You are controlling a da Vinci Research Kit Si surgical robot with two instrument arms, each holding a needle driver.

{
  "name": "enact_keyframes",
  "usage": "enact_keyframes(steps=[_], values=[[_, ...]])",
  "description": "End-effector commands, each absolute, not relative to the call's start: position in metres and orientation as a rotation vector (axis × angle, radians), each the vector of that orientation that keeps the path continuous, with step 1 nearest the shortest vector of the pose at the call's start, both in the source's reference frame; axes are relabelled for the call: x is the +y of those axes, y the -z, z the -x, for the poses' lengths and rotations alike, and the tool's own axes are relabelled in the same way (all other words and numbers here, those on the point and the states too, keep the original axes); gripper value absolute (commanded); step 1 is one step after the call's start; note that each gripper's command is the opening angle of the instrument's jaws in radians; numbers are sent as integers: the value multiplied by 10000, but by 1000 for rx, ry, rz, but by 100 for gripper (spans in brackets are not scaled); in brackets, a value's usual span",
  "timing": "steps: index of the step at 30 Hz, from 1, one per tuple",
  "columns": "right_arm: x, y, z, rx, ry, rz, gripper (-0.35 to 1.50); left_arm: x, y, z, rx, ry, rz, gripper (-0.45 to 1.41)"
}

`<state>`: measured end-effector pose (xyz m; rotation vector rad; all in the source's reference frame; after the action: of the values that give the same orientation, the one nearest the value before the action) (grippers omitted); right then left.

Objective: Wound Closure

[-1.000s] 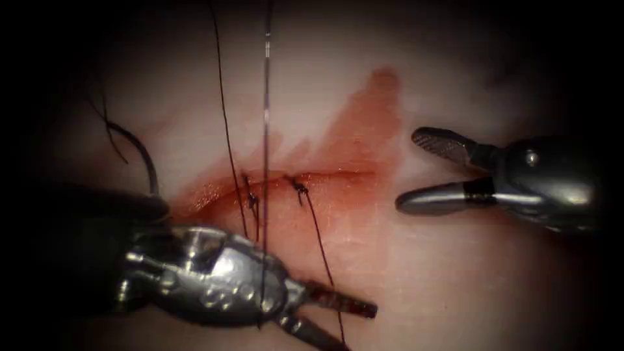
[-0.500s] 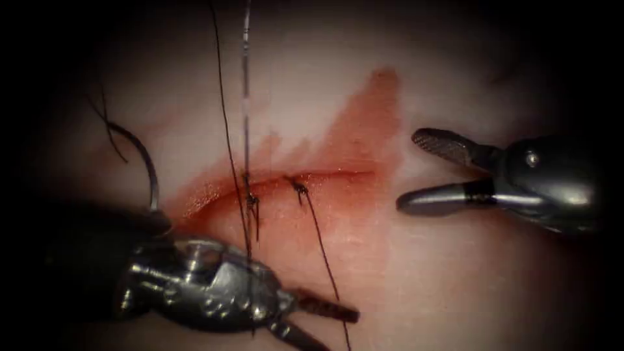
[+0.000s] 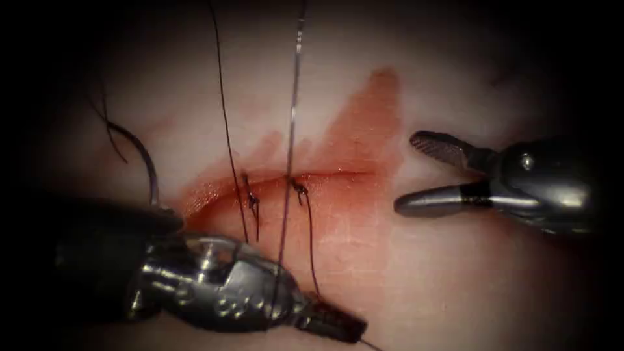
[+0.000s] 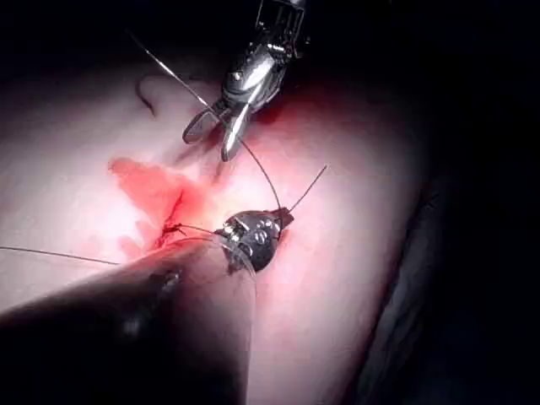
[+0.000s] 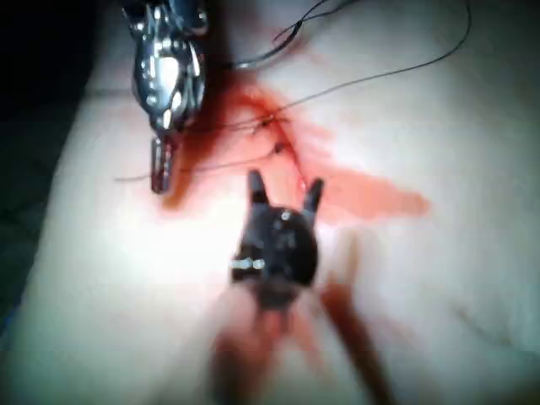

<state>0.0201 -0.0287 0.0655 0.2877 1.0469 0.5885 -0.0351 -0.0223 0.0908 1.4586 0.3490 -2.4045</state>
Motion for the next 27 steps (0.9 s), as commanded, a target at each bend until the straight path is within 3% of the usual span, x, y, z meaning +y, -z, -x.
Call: enact_keyframes(steps=[1, 11, 27], values=[[-293, -656, -210, 1054, -563, -302, 141, -211, -904, 349, 318, 2442, -1500, -45], [-307, -646, -254, 1180, -318, -306, 140, -163, -878, 302, 255, 2504, -1716, -45], [-320, -691, -324, 1160, -255, -194, 143, -143, -893, 280, 184, 2614, -1807, -45]])
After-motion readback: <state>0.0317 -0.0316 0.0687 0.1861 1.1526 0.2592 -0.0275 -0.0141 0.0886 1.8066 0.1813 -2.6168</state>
